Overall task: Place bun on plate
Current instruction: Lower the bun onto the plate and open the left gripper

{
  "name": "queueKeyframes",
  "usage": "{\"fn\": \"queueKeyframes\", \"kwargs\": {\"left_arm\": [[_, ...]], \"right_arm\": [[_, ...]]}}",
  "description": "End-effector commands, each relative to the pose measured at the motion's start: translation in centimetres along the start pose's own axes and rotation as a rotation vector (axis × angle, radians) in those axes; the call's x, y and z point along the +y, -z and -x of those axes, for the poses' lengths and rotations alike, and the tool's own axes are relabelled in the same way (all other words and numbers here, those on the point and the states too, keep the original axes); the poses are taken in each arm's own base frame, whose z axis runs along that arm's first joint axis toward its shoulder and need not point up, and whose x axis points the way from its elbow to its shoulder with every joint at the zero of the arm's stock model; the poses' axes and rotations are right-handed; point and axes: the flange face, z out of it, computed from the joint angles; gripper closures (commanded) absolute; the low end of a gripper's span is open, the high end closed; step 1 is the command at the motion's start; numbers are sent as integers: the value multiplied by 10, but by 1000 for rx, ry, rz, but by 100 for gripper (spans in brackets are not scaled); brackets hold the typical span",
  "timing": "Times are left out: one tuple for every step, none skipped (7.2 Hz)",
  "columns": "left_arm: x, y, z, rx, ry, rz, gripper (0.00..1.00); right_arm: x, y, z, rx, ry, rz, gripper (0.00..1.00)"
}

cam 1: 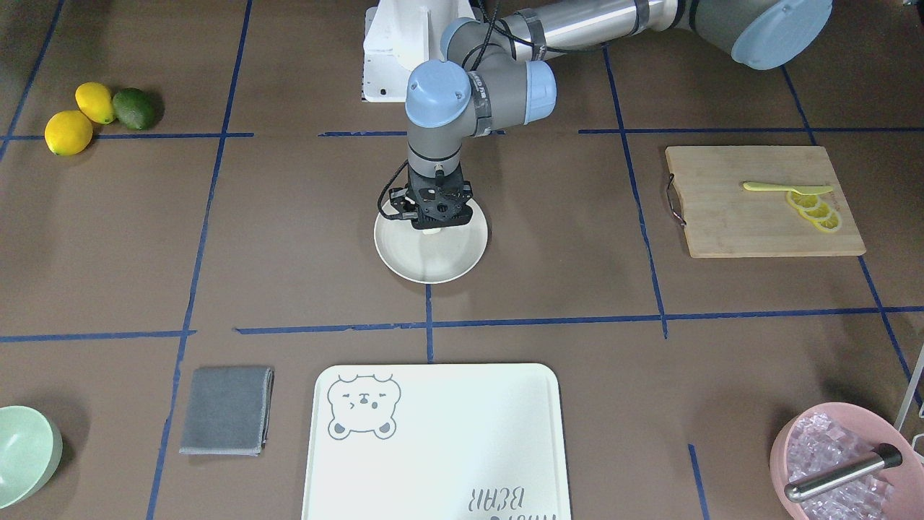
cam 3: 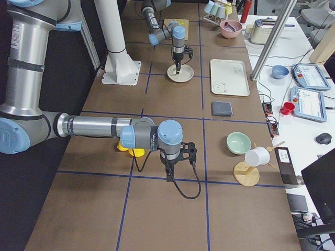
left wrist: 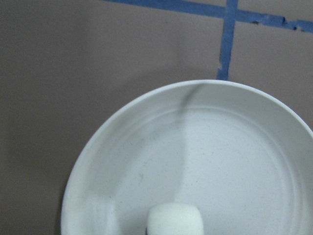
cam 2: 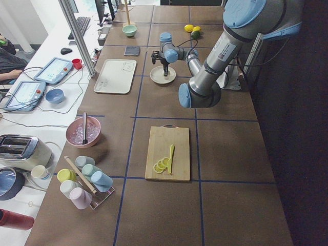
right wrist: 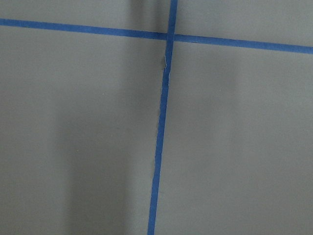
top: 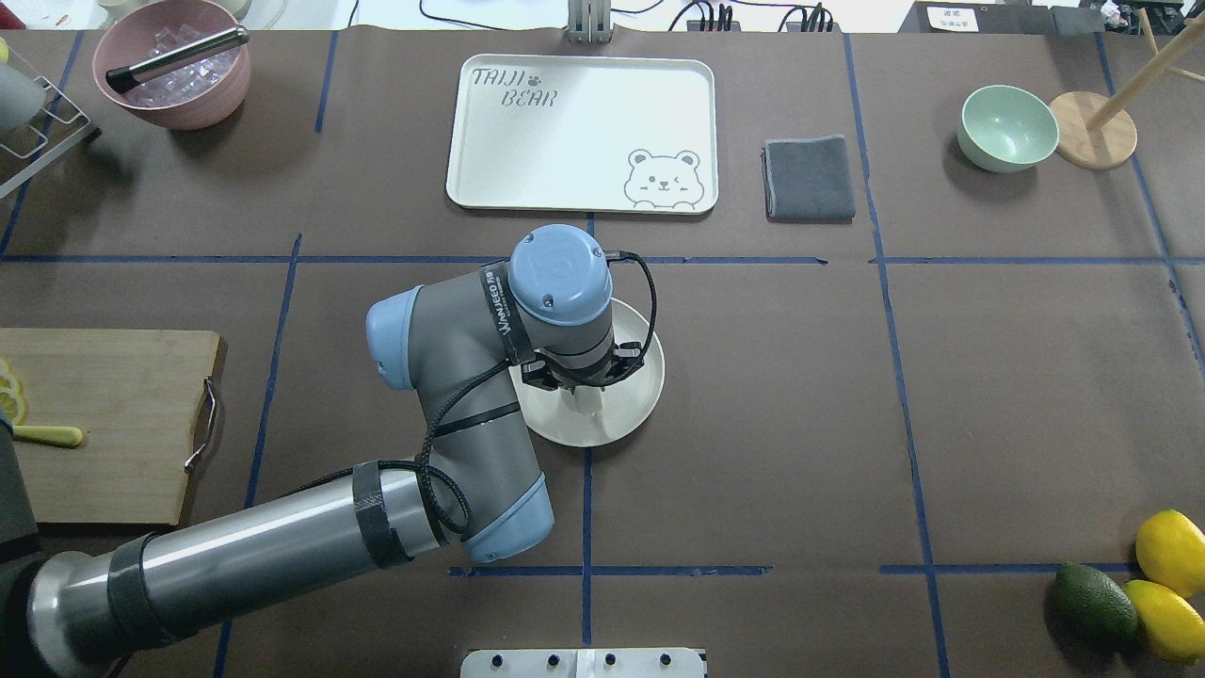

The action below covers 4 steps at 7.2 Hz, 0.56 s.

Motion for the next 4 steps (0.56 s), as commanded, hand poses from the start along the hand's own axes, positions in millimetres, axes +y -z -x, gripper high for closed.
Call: {"fn": "queueKeyframes", "kwargs": {"left_arm": [[0, -4, -3, -10, -6, -3, 1], [-1, -2, -1, -11, -6, -5, 0], [-13, 8, 2, -4, -21, -15, 0], [-27, 20, 15, -8, -49, -11, 0]], "right_arm": [[0, 0, 1, -1, 1, -1, 0], [0, 0, 1, -1, 1, -1, 0], [0, 0, 1, -4, 1, -1, 0], [0, 0, 0, -4, 0, 0, 0]]}}
